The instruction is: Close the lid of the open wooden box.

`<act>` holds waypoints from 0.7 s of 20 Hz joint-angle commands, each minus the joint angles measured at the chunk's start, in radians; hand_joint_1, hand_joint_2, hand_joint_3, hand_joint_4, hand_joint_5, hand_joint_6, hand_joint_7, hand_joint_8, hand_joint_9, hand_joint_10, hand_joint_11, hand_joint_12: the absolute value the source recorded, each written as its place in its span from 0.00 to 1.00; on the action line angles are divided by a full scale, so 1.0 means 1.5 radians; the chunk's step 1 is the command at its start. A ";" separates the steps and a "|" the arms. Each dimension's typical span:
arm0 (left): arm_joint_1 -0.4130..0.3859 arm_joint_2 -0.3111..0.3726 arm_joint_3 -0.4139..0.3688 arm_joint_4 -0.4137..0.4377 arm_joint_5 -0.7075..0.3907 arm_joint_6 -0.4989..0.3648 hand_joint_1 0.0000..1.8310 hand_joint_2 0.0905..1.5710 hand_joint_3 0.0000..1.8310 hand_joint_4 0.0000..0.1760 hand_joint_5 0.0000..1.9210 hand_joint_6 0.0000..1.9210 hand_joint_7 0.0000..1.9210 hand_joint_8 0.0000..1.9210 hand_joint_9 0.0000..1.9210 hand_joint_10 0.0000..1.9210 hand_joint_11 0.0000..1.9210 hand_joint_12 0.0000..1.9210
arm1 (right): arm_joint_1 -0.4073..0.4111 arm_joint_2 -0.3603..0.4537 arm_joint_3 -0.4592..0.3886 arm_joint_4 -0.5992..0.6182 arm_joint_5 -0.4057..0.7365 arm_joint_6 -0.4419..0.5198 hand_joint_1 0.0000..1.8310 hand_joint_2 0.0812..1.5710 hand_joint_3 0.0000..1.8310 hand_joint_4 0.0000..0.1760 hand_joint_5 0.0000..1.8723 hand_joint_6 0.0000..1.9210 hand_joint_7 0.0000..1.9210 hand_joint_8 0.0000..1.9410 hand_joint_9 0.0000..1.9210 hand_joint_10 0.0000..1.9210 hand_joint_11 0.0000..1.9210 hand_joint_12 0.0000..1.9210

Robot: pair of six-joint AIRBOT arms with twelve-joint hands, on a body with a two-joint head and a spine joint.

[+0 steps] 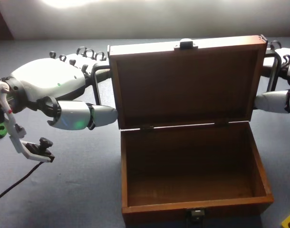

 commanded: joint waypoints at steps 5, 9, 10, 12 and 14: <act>0.024 0.035 -0.033 -0.016 -0.146 -0.020 0.00 0.82 0.00 0.17 0.00 0.00 0.00 0.00 0.00 0.00 0.01 0.00 | 0.008 0.019 -0.038 0.018 0.120 0.007 0.00 0.85 0.00 0.00 0.06 0.01 0.05 0.01 0.02 0.01 0.04 0.01; 0.048 0.057 -0.053 -0.030 -0.183 -0.020 0.00 0.84 0.01 0.00 0.01 0.00 0.00 0.00 0.00 0.00 0.01 0.00 | -0.011 0.045 -0.069 0.018 0.156 0.007 0.00 0.85 0.00 0.00 0.04 0.00 0.03 0.00 0.01 0.00 0.02 0.01; 0.060 0.066 -0.063 -0.039 -0.202 -0.020 0.00 0.85 0.01 0.00 0.02 0.01 0.00 0.00 0.00 0.00 0.04 0.02 | -0.020 0.056 -0.082 0.018 0.173 0.007 0.00 0.85 0.00 0.00 0.04 0.00 0.03 0.00 0.01 0.00 0.02 0.01; 0.079 0.080 -0.078 -0.051 -0.231 -0.020 0.00 0.87 0.00 0.00 0.04 0.01 0.00 0.00 0.00 0.00 0.04 0.03 | -0.031 0.068 -0.097 0.018 0.192 0.007 0.02 0.85 0.00 0.00 0.03 0.00 0.03 0.00 0.00 0.00 0.01 0.00; 0.096 0.095 -0.096 -0.060 -0.258 -0.018 0.00 0.86 0.00 0.00 0.04 0.01 0.00 0.00 0.01 0.00 0.03 0.03 | -0.042 0.076 -0.110 0.018 0.210 0.007 0.05 0.86 0.00 0.00 0.03 0.00 0.03 0.00 0.00 0.00 0.01 0.00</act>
